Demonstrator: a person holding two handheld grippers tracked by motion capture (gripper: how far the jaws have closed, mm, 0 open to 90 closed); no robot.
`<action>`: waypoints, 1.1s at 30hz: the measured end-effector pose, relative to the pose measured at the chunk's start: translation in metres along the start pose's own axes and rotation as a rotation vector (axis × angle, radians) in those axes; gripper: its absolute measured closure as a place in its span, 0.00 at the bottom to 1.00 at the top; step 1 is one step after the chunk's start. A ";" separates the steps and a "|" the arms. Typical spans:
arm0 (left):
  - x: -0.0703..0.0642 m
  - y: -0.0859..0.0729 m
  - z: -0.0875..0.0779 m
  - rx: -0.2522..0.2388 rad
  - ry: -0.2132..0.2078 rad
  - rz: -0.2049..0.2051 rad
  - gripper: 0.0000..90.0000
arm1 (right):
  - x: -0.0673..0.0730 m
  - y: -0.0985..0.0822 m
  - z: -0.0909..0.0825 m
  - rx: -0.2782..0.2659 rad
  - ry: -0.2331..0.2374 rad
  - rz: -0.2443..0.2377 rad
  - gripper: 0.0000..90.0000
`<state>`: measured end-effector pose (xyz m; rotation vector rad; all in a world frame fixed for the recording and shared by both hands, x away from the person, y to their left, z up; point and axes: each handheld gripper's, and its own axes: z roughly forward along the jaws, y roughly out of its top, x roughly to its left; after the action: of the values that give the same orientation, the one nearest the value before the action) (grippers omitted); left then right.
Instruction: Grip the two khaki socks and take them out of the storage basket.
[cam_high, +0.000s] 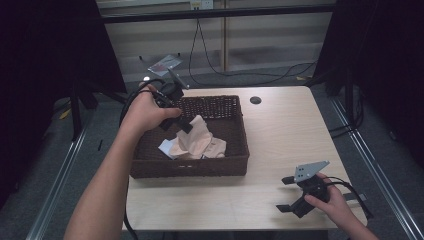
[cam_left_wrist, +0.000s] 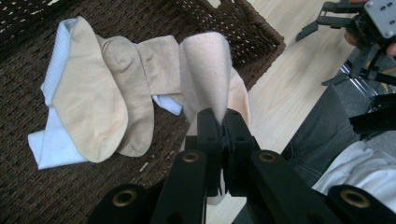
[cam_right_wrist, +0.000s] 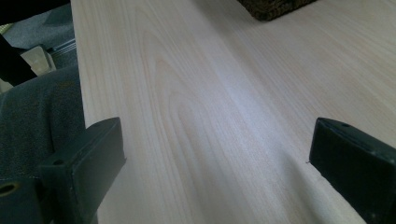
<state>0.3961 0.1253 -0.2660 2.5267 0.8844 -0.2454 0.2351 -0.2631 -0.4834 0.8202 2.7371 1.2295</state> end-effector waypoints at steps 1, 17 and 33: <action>0.000 0.000 0.000 0.000 0.000 0.000 0.97 | 0.000 0.000 0.000 0.000 0.000 0.000 0.03; -0.017 -0.005 0.002 0.018 -0.034 0.055 0.97 | 0.001 0.000 0.000 0.000 0.003 0.003 0.03; -0.026 -0.023 0.023 0.041 -0.056 0.097 0.97 | 0.001 0.000 0.000 0.003 0.005 0.004 0.03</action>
<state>0.3610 0.1166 -0.2872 2.5784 0.7401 -0.3047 0.2340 -0.2625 -0.4832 0.8244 2.7429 1.2302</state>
